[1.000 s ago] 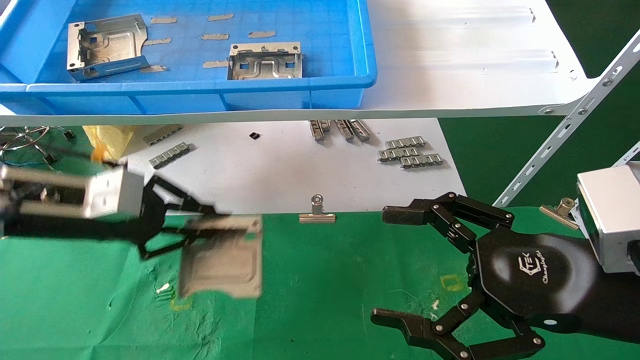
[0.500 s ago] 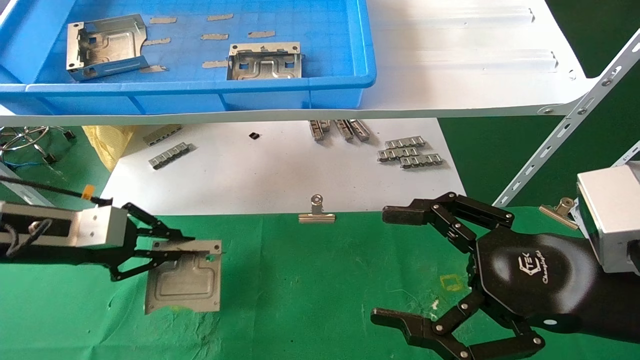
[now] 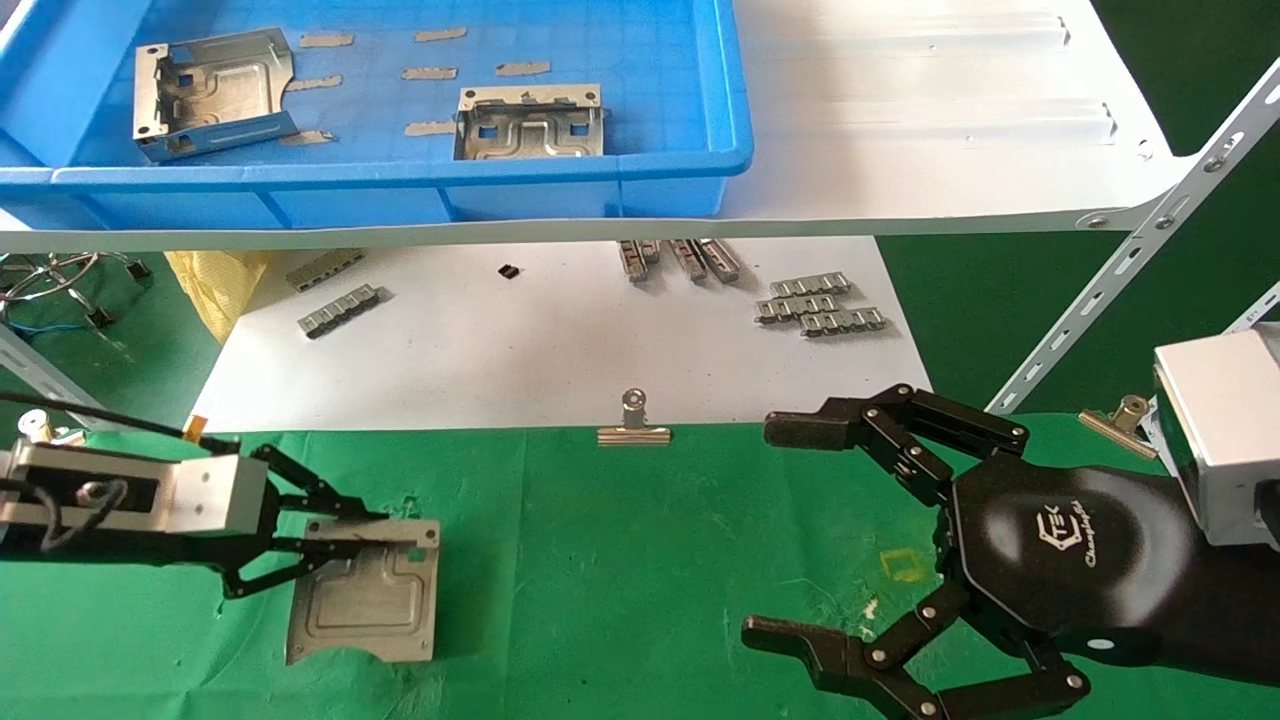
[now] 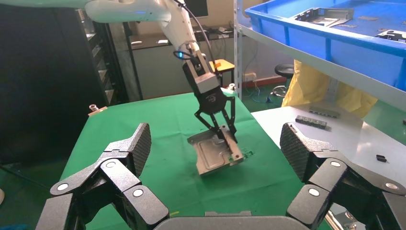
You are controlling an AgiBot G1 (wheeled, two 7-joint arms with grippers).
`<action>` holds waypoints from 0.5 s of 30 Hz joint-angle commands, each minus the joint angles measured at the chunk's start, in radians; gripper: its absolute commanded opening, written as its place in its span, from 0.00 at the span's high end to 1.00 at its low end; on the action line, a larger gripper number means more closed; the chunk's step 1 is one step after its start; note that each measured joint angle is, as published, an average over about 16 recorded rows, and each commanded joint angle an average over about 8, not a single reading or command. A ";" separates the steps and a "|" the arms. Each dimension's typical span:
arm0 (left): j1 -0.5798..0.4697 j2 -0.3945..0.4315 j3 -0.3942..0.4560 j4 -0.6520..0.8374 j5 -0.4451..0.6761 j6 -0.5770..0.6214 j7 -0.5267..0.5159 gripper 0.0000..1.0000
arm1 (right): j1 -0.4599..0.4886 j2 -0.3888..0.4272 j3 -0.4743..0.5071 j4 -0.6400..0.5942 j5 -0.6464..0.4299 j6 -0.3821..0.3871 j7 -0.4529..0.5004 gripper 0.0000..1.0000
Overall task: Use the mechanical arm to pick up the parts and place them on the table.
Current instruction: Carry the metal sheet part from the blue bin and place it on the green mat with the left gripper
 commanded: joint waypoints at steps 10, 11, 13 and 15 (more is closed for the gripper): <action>-0.023 0.001 0.002 0.052 -0.005 0.002 0.030 0.00 | 0.000 0.000 0.000 0.000 0.000 0.000 0.000 0.00; -0.024 -0.001 -0.003 0.056 -0.013 0.006 0.027 0.00 | 0.000 0.000 0.000 0.000 0.000 0.000 0.000 0.00; -0.023 -0.006 -0.014 0.063 -0.035 0.015 0.013 0.00 | 0.000 0.000 0.000 0.000 0.000 0.000 0.000 0.00; -0.013 -0.013 -0.031 0.066 -0.066 0.024 -0.015 0.00 | 0.000 0.000 0.000 0.000 0.000 0.000 0.000 0.00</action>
